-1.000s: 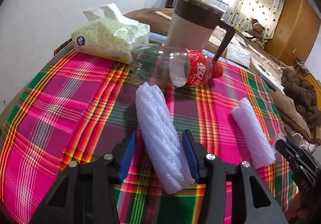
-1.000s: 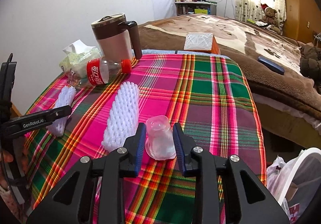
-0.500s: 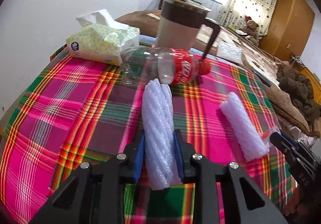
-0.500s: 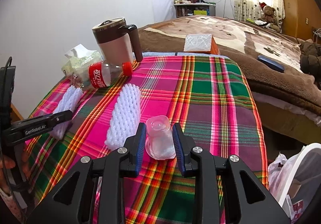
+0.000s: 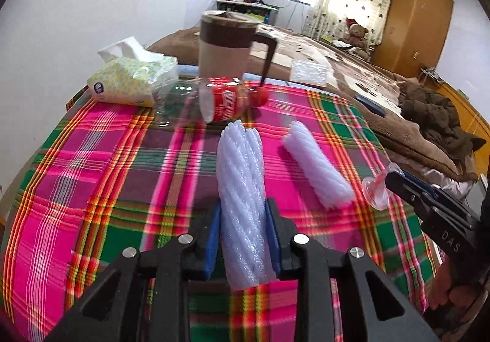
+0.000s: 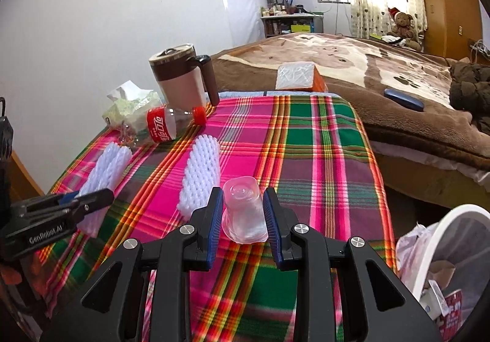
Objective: Collect trash
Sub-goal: 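Carry the foam net in the left tool and clear cup in the right tool over the bin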
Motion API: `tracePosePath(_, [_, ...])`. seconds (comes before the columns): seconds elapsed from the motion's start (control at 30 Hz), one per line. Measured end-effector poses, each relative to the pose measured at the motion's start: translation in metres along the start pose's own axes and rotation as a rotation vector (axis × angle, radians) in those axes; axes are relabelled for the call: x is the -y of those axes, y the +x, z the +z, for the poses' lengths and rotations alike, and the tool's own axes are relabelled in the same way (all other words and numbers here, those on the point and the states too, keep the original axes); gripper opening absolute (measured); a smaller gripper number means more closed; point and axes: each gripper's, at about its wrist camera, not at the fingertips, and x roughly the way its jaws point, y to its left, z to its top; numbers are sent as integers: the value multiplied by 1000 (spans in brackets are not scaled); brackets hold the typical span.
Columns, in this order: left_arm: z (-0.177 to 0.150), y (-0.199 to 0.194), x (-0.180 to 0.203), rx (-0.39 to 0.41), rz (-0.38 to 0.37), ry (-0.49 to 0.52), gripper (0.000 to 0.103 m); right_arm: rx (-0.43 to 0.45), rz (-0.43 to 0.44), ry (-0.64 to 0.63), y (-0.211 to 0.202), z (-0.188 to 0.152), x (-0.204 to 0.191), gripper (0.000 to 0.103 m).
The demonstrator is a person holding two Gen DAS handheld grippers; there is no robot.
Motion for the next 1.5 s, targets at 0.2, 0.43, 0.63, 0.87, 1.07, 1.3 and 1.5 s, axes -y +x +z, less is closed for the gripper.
tracePosePath(0.2, [-6,-16,22,10,-29,45,29,29,-24,14,-21,-1,10,28])
tracePosePath(0.43, [-11,-34,54,37,-76,93,29,66,-51,41,-46,-4,27,28])
tracePosePath(0.63, [-15,-47,87,61,-136,144,29,90,-91,72,-66,-11,46,28])
tracePosePath(0.87, [-21,-57,130,75,-205,211,29,117,-146,118,-92,-21,75,28])
tracePosePath(1.07, [-28,-56,166,65,-260,265,29,137,-200,149,-108,-27,97,28])
tracePosePath(1.3, [-33,-55,208,56,-317,319,29,162,-264,202,-129,-36,125,28])
tracePosePath(1.5, [-37,-43,240,25,-371,346,29,146,-321,247,-136,-45,153,28])
